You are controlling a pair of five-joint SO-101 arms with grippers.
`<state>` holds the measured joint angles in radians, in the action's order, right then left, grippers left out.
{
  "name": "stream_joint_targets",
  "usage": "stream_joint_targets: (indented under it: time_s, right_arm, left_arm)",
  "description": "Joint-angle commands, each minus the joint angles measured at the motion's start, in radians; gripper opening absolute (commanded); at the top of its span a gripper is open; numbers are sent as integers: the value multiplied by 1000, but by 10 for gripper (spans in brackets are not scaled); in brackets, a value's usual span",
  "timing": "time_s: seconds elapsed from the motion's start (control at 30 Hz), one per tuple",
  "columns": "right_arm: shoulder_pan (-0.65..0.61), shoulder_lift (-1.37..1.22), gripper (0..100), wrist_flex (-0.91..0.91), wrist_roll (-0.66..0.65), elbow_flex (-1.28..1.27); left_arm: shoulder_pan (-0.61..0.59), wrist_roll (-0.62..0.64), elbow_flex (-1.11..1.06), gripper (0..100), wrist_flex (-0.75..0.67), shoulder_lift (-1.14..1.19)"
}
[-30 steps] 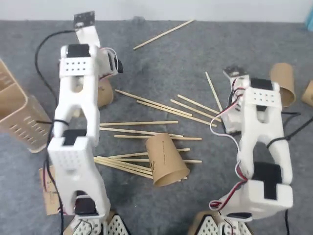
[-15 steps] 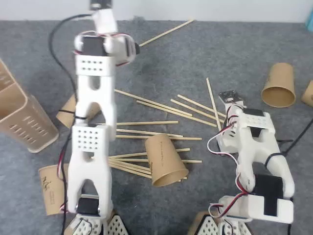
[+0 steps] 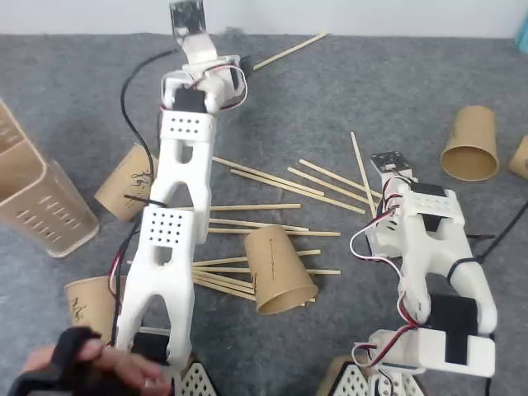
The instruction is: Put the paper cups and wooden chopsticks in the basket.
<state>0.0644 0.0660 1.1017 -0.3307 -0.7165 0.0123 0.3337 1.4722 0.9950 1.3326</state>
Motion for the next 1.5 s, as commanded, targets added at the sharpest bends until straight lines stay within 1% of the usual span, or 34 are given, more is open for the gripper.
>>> stream_joint_targets:
  time_s: [0.0, 0.17, 0.23, 0.3, 0.5, 0.57, 0.67, 0.77, 0.97, 1.13, 1.3, 1.47]
  right_arm:
    - [5, 50, 94, 18, 6, 0]
    - [2, 50, 94, 22, 6, 0]
    - [2, 50, 94, 22, 5, 0]
    - [2, 50, 94, 24, 5, 0]
    - [2, 50, 94, 24, 5, 0]
    - [2, 50, 94, 27, 5, 0]
    - [2, 50, 87, 36, 3, 0]
    - [2, 53, 40, 36, -21, 0]
    - [2, 59, 28, 38, -29, 0]
    - [2, 87, 35, 50, -28, 6]
    - [-2, 274, 105, 160, -28, 3]
    - [-22, 484, 141, 291, -37, 2]
  left_arm:
    - [-14, -60, 42, 246, -379, 83]
    - [-12, -152, 41, 246, -615, 207]
    - [-14, -160, 41, 243, -666, 235]
    - [-26, -164, 41, 214, -660, 239]
    - [-21, -166, 47, 83, -582, 235]
    - [-15, -166, 53, 52, -514, 226]
    - [-15, -161, 68, 25, -354, 167]
    - [-15, -160, 70, 14, -184, 84]
    - [-23, -167, 79, 14, 218, -81]
    - [-23, -170, 219, 14, 532, -204]
    - [-41, -204, 206, 14, 750, -364]
    - [-143, -209, 203, 13, 767, -436]
